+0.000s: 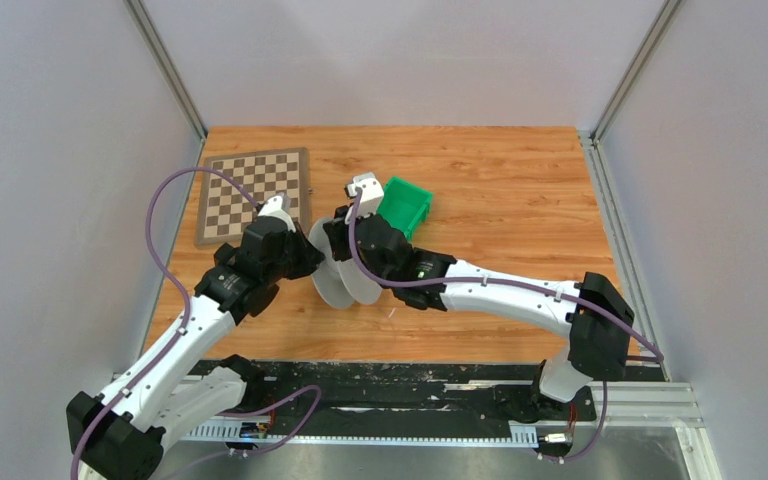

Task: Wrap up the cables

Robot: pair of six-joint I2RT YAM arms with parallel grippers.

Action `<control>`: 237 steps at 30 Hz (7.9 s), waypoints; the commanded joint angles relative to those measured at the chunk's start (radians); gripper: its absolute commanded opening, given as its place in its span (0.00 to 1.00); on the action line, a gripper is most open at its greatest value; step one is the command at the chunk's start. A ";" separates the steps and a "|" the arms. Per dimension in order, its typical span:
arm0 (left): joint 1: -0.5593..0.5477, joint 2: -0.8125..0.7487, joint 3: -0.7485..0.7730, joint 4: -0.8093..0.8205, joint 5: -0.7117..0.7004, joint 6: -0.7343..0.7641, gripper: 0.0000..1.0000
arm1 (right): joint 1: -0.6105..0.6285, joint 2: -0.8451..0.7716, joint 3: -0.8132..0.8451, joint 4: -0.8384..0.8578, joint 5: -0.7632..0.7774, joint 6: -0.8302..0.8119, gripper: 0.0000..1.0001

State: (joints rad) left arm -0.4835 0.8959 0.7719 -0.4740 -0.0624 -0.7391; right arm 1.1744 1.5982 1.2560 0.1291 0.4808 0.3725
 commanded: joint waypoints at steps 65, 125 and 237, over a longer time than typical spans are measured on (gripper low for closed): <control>0.021 0.063 0.082 0.044 -0.078 0.007 0.00 | -0.105 -0.185 -0.565 -0.295 -0.793 -1.149 0.00; -0.079 -0.383 -0.394 0.902 0.072 0.660 0.00 | -0.488 0.185 0.163 -0.506 -1.003 0.944 0.00; -0.081 -0.230 0.062 -0.011 0.391 0.777 0.00 | -0.483 -0.555 -0.282 -0.234 -1.329 -0.626 0.54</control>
State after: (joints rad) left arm -0.5678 0.6579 0.7517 -0.4763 0.2291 0.0666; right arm 0.6197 1.0988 1.0195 -0.1795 -0.6983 0.1875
